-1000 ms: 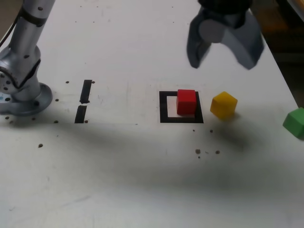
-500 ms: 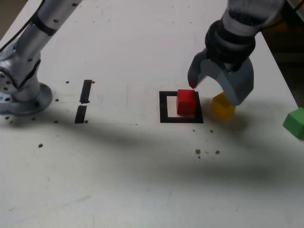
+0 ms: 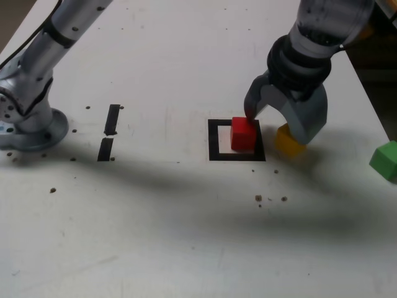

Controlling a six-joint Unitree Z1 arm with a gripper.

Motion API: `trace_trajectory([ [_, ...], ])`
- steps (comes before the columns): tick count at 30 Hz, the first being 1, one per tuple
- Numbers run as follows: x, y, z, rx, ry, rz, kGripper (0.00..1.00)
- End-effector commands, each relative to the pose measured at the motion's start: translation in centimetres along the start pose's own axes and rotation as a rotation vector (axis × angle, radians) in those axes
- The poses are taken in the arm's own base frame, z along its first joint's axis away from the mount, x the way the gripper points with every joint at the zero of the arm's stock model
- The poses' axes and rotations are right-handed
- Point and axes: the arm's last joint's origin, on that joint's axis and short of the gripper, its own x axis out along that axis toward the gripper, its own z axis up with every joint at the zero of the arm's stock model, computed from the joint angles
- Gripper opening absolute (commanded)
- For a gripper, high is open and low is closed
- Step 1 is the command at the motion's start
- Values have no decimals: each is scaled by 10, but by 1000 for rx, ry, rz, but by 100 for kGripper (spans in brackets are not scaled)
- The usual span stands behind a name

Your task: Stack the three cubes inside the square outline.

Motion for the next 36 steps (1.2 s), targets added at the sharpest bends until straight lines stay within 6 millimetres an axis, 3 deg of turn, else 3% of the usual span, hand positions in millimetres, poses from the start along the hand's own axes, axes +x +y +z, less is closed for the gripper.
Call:
trace_trajectory([
  [1,8,1,6,4,11,-2,92],
  [8,-3,1,-1,6,30,41,91],
  [17,-31,0,-25,9,75,116,92],
  [23,-42,-4,-23,12,43,135,92],
  [28,-42,-7,-15,19,25,131,91],
  [36,-22,-5,1,28,40,112,91],
])
